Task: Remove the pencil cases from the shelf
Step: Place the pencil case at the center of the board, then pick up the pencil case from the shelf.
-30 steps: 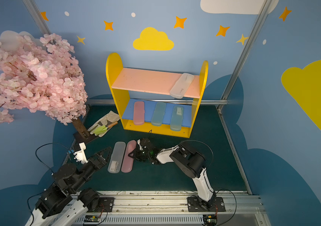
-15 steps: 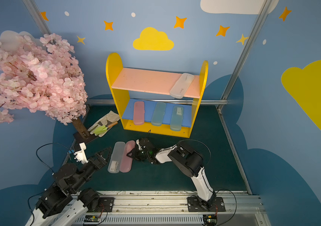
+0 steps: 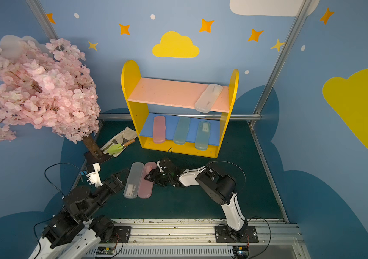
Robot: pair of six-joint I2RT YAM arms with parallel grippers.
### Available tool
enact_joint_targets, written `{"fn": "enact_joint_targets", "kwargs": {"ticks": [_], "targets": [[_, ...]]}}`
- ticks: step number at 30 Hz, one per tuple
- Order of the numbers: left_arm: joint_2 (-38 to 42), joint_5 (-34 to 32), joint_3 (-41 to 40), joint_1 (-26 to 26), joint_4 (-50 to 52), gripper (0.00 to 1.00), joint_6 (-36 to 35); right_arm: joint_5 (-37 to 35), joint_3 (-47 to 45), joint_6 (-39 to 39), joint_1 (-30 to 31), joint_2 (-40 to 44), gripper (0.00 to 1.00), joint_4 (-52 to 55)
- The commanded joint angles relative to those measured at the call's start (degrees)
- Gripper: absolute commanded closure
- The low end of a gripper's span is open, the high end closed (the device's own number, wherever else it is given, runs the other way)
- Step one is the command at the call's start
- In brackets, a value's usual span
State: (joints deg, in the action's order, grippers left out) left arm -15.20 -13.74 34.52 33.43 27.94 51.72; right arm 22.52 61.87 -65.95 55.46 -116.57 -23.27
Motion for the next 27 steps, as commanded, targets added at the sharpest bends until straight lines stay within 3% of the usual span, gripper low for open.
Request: {"fn": "enact_joint_targets", "kwargs": {"ticks": [1, 4, 12, 19, 23, 27], "targets": [[-2.13, 1.31, 2.15, 0.06, -1.79, 0.00, -0.03, -1.72, -1.74, 2.67, -0.44, 4.10, 0.31, 5.35], [-4.84, 2.84, 3.69, 0.06, -2.95, 0.00, 0.80, -2.69, -3.61, 4.96, -0.79, 7.56, 0.28, 8.08], [-15.84, 10.18, 6.50, 0.06, -14.42, 0.00, 6.50, -8.49, -7.70, 15.94, -1.18, 21.93, 0.02, 21.19], [-30.42, 16.04, 15.27, 0.12, -22.94, 0.00, 12.31, -17.28, -8.19, 28.77, -1.72, 37.39, 0.01, 37.58], [-39.01, 19.71, 21.33, 0.39, -28.22, 0.00, 15.36, -26.46, -10.61, 26.83, -2.50, 46.57, 0.01, 42.99], [-46.82, 21.33, 27.08, 1.76, -32.45, 0.00, 18.11, -29.99, -15.02, 30.59, -3.56, 55.28, 0.01, 41.54]]}}
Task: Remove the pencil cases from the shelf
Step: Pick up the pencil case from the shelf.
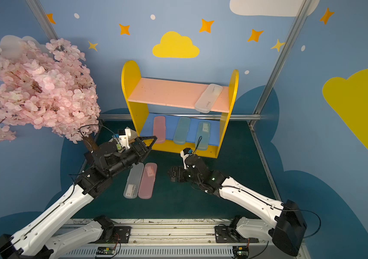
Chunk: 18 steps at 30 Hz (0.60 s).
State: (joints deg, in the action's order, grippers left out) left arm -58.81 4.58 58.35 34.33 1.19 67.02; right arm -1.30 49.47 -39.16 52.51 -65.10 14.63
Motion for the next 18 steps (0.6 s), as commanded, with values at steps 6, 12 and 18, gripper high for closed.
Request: {"fn": "enact_joint_targets", "kwargs": {"ticks": [6, 12, 18], "targets": [[-14.67, 3.28, 14.51, 4.30, -7.56, 0.01, 3.11, -10.72, -8.43, 6.11, -2.22, 16.34, 0.01, 3.27], [-24.03, 2.00, 22.11, 5.55, -11.10, 0.05, 7.21, -15.84, -12.91, 6.90, -2.81, 26.90, 0.01, 4.21], [-33.90, 4.08, 31.69, 5.76, -11.73, 0.11, 9.41, -17.98, -14.71, 7.05, -3.09, 33.15, 0.01, 5.53]]}}
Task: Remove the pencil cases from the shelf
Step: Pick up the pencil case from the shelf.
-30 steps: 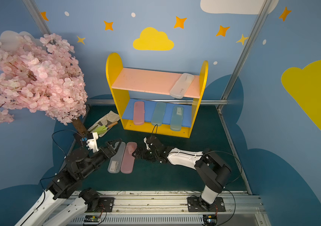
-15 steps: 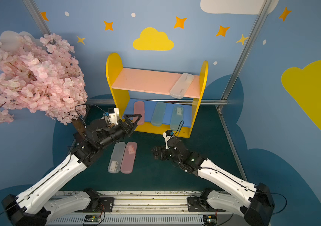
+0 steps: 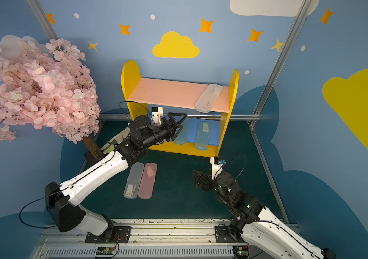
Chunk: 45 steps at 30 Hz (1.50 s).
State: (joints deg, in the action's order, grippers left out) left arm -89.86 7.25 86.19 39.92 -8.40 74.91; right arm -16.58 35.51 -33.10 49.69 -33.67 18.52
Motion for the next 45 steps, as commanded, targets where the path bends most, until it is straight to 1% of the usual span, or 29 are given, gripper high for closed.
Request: {"fn": "enact_joint_targets", "kwargs": {"ticks": [1, 7, 10, 12, 21, 29, 37, 45], "targets": [[-4.45, 1.73, 5.63, 0.22, -2.22, 0.12, 1.67, -3.05, -0.79, 1.01, -0.29, 2.37, 0.01, 1.95], [-11.55, 1.49, 12.65, 0.33, -3.41, 0.20, 3.99, -4.80, -1.63, 1.29, -0.44, 5.99, 0.01, 3.09], [-13.64, 0.72, 14.88, 0.50, -3.92, 0.25, 4.54, -5.04, -2.06, 1.29, -0.47, 7.34, 0.01, 3.34], [-14.87, 0.45, 16.25, 0.66, -3.99, 0.26, 4.63, -5.38, -2.15, 1.37, -0.47, 7.95, 0.01, 3.61], [-18.97, 0.75, 22.24, 1.30, -2.48, 0.32, 4.49, -5.83, -2.54, 1.66, -0.65, 9.21, 0.01, 4.20], [-20.32, -0.37, 24.08, 1.38, -1.70, 0.43, 3.37, -6.09, -3.03, 1.55, -0.63, 10.51, 0.01, 4.41], [-22.07, -0.91, 26.97, 1.39, 0.38, 0.46, 2.14, -6.71, -3.25, 1.72, -0.71, 11.87, 0.01, 5.05], [-24.49, -0.58, 30.33, 1.23, 2.23, 0.47, 1.86, -7.06, -3.25, 1.88, -0.82, 12.95, 0.01, 5.56]]}}
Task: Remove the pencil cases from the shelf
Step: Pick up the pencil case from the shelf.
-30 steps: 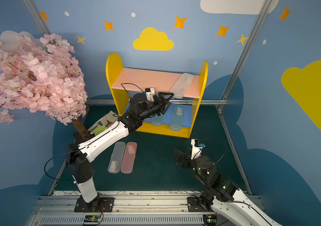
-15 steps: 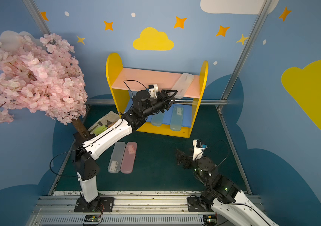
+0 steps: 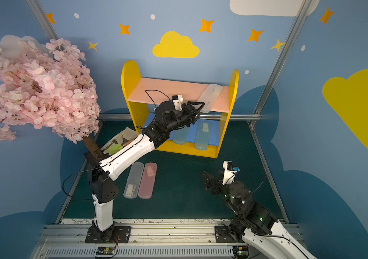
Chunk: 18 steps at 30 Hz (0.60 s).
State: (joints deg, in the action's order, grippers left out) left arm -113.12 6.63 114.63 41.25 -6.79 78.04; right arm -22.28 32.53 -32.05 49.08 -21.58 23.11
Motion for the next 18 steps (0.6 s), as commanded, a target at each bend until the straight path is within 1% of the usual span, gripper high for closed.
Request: {"fn": "enact_joint_targets", "kwargs": {"ticks": [1, 5, 8, 11, 13, 18], "targets": [[-1.50, 0.12, 2.28, -0.04, 0.63, 0.49, -1.23, -1.44, -0.28, 0.85, -0.22, 1.02, 0.01, 1.06], [-2.42, 0.47, 3.62, -0.08, 1.42, 0.53, -1.31, -1.62, -0.28, 0.94, -0.21, 1.54, 0.01, 1.25], [-2.84, 0.92, 4.16, -0.12, 1.34, 0.61, -1.10, -1.71, -0.33, 1.08, -0.30, 1.75, 0.01, 1.32], [-2.98, 1.19, 4.20, -0.16, 1.08, 0.73, -1.06, -1.67, -0.28, 1.03, -0.30, 1.98, 0.01, 1.41], [-2.92, 1.53, 4.18, -0.27, 0.70, 0.79, -1.09, -1.67, -0.28, 1.03, -0.30, 1.95, 0.02, 1.41], [-2.16, 3.26, 4.03, -0.22, -0.83, 0.86, -1.42, -1.38, -0.10, 1.28, -0.30, 1.91, 0.02, 0.98]]}}
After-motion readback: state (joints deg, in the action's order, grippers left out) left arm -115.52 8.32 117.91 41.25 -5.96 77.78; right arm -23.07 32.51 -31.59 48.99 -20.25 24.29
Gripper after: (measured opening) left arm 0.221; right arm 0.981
